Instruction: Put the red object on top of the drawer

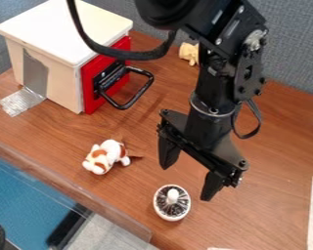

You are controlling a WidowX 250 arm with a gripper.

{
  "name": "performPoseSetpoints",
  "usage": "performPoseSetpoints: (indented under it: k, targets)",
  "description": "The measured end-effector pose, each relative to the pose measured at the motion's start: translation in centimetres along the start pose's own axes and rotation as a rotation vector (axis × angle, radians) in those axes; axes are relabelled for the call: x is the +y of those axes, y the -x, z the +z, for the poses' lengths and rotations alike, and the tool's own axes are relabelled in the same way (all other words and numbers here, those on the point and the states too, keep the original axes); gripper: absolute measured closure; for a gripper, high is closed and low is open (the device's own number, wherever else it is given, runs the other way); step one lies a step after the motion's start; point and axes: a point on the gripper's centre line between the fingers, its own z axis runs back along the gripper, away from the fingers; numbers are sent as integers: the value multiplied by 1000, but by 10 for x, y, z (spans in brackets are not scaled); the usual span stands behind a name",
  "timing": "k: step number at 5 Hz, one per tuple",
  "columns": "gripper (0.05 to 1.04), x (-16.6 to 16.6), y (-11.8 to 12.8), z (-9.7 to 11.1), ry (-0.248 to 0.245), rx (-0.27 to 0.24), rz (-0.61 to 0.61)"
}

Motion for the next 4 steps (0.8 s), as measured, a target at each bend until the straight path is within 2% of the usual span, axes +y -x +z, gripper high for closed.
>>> performPoseSetpoints:
  k: [1, 2, 3, 4]
  targets:
    - [82, 0, 2, -8, -6, 32, -1]
    - [82, 19, -32, -17, -23, 20, 56]
    - [82, 36, -65, -24, -48, -13, 89]
    - [82, 56, -101, -47, -59, -63, 152]
